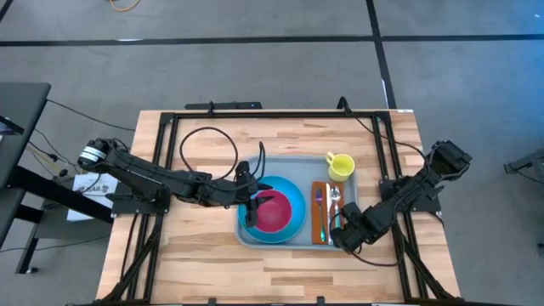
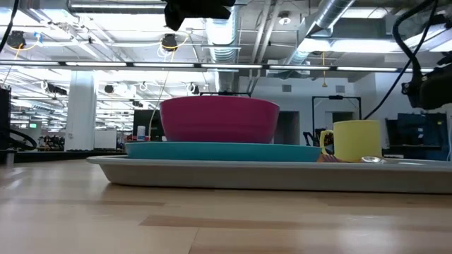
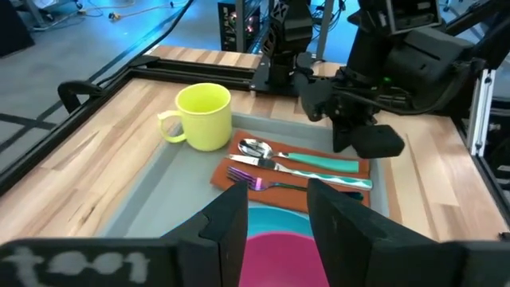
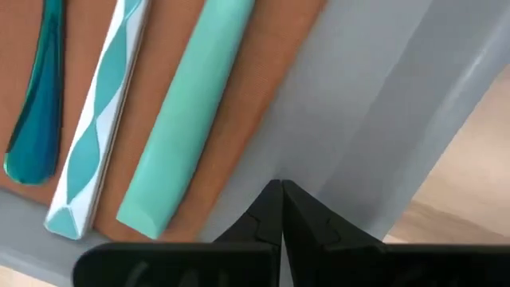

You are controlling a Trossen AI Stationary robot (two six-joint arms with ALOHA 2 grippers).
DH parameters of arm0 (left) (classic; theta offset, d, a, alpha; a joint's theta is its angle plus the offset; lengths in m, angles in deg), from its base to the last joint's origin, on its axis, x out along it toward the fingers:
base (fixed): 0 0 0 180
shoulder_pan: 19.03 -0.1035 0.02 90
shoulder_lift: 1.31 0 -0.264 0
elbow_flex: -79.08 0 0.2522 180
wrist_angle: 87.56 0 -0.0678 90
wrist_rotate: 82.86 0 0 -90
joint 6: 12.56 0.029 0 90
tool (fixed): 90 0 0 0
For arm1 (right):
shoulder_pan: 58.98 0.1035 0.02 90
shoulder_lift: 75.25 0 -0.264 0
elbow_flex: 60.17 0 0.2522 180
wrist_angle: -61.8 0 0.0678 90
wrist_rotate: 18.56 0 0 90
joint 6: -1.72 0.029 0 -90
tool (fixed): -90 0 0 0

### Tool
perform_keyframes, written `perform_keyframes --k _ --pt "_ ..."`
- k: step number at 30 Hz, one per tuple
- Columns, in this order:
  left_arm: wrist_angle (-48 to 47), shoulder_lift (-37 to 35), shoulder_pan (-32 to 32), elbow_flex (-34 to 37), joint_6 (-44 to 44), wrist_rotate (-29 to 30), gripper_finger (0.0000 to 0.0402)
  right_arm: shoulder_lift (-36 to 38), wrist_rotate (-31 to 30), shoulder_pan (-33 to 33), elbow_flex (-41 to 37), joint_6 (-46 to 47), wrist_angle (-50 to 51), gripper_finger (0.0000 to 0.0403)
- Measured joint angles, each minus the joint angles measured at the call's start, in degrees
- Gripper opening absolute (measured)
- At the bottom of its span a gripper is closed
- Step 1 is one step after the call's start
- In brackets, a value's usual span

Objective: Set up tray
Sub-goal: Adjust the gray serving tray on the table, then return to Home Position

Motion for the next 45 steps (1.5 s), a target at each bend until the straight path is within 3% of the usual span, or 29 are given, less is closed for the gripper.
perform_keyframes --k 9,14,21,24,29,32,35,38,40,42,45 --pt "-5.94 -5.78 0.0 -0.03 4.67 0.73 0.0119 3.29 -9.35 3.71 10.71 -0.56 24.72 0.0" --pt "-17.26 -16.67 -0.17 -0.08 10.13 4.7 0.0119 7.68 -25.57 7.37 18.62 -7.26 37.74 0.0" --pt "-33.04 -35.43 0.15 -0.11 21.75 3.09 0.0119 21.82 -45.56 10.13 25.33 -30.66 45.68 0.0" --pt "-41.51 -43.97 -0.14 -0.05 15.89 4.5 0.0119 29.19 -56.24 10.38 25.45 -36.11 45.18 0.0" --pt "-50.74 -55.66 -0.13 2.32 -7.55 4.83 0.0119 37.93 -67.6 10.27 19.81 -28.64 42.03 0.0" --pt "-48.57 -61.43 -0.13 9.0 -2.86 4.77 0.0119 41.57 -69.66 10.15 14.15 -29.02 40.75 0.0" --pt "-33.98 -66.55 -0.11 20.0 5.17 -5.52 0.0119 42.76 -69.3 9.87 7.52 -29.36 33.26 0.0" --pt "-14.44 -70.05 -0.11 30.26 10.64 -25.65 0.0119 43.36 -71.64 10.65 2.09 -31.85 25.25 0.0" --pt "-7.44 -71.63 -0.17 34.73 12.28 -36.27 0.0119 44.55 -73.2 11.68 0.2 -34.39 22.02 0.0" --pt "-4.67 -73.42 -0.2 36.81 13.01 -39.64 0.0119 45.93 -73.35 12.8 -0.25 -36.95 21.87 0.0" --pt "-5.67 -76.12 -0.22 36.32 12.6 -35.34 0.0119 48.52 -76.21 13.78 0.58 -42.3 21.86 0.0"
